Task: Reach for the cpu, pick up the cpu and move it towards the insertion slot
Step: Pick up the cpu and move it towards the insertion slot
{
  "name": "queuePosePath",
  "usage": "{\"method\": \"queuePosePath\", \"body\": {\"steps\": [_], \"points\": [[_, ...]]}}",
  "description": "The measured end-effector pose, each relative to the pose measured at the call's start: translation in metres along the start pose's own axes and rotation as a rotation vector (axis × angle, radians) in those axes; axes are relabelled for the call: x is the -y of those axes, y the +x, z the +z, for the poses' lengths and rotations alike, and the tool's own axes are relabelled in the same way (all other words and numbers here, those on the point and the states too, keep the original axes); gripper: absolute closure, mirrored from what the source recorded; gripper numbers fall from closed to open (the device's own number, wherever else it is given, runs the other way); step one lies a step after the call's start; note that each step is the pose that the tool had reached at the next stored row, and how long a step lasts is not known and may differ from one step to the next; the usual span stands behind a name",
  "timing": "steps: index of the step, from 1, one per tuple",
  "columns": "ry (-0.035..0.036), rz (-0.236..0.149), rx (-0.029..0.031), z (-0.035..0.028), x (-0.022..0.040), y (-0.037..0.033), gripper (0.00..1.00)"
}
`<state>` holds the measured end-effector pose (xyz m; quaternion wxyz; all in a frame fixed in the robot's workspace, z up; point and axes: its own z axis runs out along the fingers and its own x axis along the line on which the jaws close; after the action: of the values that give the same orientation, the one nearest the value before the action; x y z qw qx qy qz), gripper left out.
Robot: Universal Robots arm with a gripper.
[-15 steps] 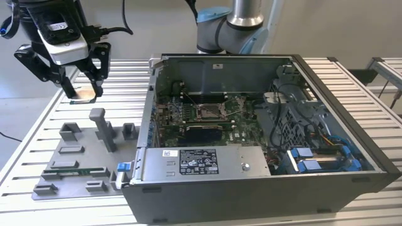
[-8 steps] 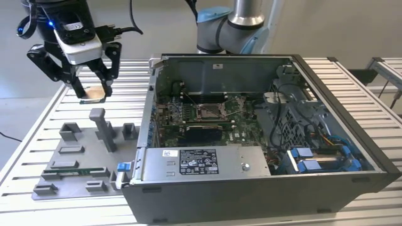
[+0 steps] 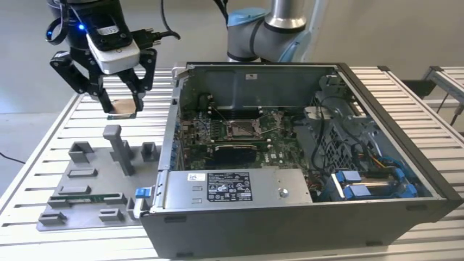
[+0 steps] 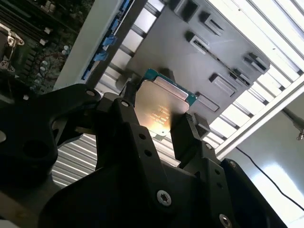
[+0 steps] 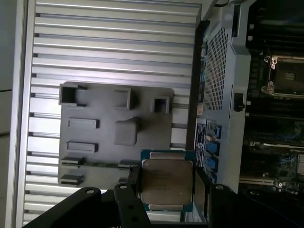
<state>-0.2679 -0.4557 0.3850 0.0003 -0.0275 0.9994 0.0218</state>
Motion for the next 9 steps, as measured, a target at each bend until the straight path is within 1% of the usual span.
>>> {"method": "queuePosePath", "body": {"steps": [6, 9], "points": [[0.0001, 0.000, -0.0003, -0.0001, 0.0009, -0.0169, 1.00], [0.0000, 0.000, -0.0003, 0.0000, 0.0012, -0.0225, 1.00]]}}
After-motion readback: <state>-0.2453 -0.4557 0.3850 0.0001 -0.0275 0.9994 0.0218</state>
